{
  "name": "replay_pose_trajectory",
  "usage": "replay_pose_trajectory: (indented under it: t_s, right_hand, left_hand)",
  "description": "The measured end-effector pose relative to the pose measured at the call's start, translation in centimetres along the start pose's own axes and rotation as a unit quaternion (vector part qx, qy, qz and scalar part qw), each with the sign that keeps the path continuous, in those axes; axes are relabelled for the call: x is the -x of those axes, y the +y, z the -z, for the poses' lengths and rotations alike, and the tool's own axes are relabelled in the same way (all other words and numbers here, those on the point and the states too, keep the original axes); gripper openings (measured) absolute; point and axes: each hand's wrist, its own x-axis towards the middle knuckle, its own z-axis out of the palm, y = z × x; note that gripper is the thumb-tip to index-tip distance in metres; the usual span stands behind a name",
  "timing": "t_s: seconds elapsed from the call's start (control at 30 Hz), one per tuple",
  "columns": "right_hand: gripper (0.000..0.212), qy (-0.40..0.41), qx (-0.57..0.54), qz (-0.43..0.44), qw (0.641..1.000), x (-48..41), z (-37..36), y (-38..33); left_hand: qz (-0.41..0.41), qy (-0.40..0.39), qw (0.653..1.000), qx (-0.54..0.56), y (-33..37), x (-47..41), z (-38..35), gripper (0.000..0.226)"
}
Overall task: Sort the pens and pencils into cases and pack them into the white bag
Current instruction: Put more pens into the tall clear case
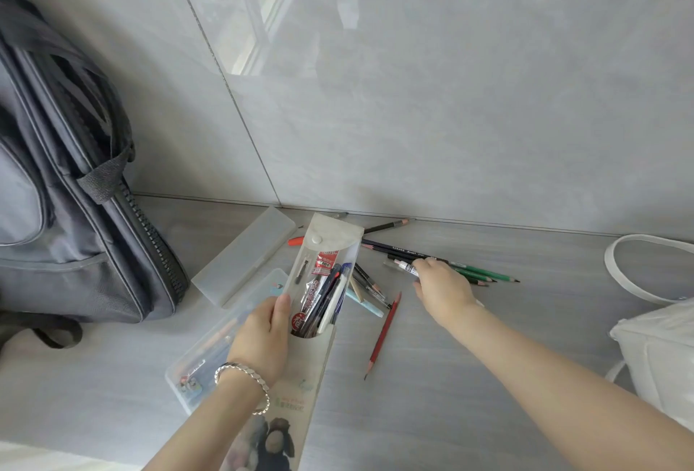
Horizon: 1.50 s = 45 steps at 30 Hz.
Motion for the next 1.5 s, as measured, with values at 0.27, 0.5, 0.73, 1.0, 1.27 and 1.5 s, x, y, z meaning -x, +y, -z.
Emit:
replay_pose_trajectory:
  t_s: [0.27,0.5,0.73,1.0,1.27,1.5]
  right_hand:
    - [0.018,0.037,-0.194,-0.062,0.978,1.1,2.5,-0.9]
    - [0.037,0.133,-0.802,0.007,0.583,5.6,9.1,-6.0]
    - [0.031,0.111,-0.853,-0.088,0.503,6.3,7.4,-7.6]
    - [0.064,0.078,-0.778,-0.004,0.623,7.9,6.0,-7.4]
    - [0.07,0.073,-0.479,0.104,0.868,8.6,5.3,-6.1]
    - [0.05,0.161,-0.325,0.228,0.904,8.2,4.6,-4.9]
  left_hand:
    - [-0.013,-0.015,1.0,0.006,0.3,0.3,-0.5,0.044]
    - [-0.03,-0.058,0.998,0.023,2.0,1.4,-1.4,0.041]
    - [-0.061,-0.071,0.995,0.026,2.3,2.7,-2.6,0.043]
    - [-0.087,-0.088,0.992,0.013,2.5,3.1,-2.8,0.036]
    - [-0.079,-0.111,0.991,0.015,2.1,3.6,-3.0,0.032]
    - [-0.075,-0.093,0.992,0.028,2.6,3.5,-2.3,0.035]
